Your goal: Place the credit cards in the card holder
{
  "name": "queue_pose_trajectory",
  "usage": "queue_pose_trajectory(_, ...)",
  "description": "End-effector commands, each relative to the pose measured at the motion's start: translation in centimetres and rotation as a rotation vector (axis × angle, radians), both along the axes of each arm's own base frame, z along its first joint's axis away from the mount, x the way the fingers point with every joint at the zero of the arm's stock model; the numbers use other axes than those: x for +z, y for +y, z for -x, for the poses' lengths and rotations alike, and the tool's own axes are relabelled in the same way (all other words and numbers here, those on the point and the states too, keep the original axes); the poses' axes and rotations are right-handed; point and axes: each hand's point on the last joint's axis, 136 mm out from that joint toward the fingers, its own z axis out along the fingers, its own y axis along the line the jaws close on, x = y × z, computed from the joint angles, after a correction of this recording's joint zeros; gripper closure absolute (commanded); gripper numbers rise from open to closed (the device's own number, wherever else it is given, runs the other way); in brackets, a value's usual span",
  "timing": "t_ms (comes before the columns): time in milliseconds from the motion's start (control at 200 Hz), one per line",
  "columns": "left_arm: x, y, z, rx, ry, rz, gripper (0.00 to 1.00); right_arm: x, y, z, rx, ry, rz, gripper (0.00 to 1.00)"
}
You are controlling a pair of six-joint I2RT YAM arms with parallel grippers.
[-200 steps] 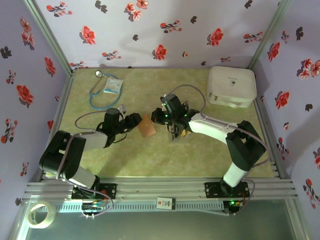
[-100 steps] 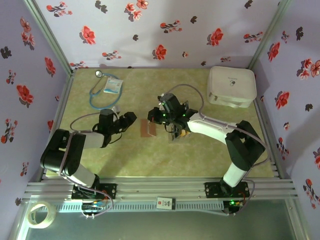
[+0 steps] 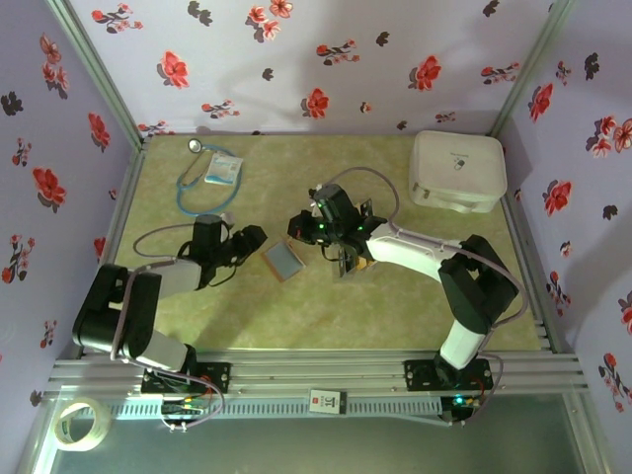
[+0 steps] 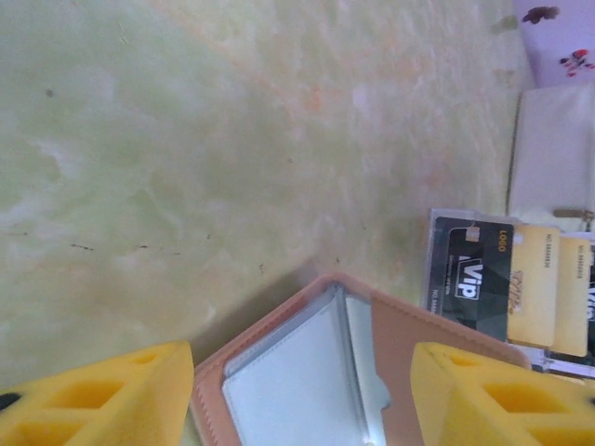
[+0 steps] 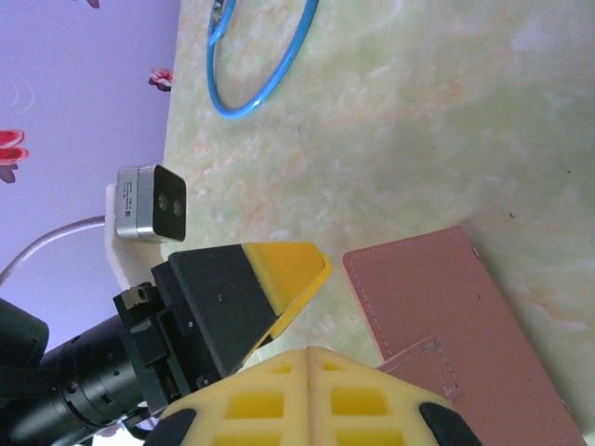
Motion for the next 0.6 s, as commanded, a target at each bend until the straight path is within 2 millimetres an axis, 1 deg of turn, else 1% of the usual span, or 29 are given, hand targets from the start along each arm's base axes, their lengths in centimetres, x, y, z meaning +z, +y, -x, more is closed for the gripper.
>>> queue_pose_trajectory(0,-0.2,0.4,1.0,-0.039,0.04,-0.125,0.36,0.2,-0.5,-0.4,-0.013,0.004,-0.028,1.0)
queue_pose_trajectory(110,-0.3,0.1,1.7,-0.069,0.058,-0.192,0.36,-0.5,-1.4,-0.8,-0.035,0.003,0.0,1.0)
queue_pose_trajectory(250,-0.3,-0.5,2.5,-0.117,0.07,-0.269,0.36,-2.1,-3.1,-1.6,-0.069,0.007,0.059,1.0)
queue_pose_trajectory(400,-0.5,-1.0,3.3,-0.178,0.088,-0.382,0.36,-3.9,-5.1,-2.0,-0.097,0.008,0.143,1.0)
queue_pose_trajectory(595,-0.7,-1.6,3.0,-0.212,0.095,-0.427,0.36,-5.6,-7.3,-1.9,-0.127,0.017,0.253,1.0)
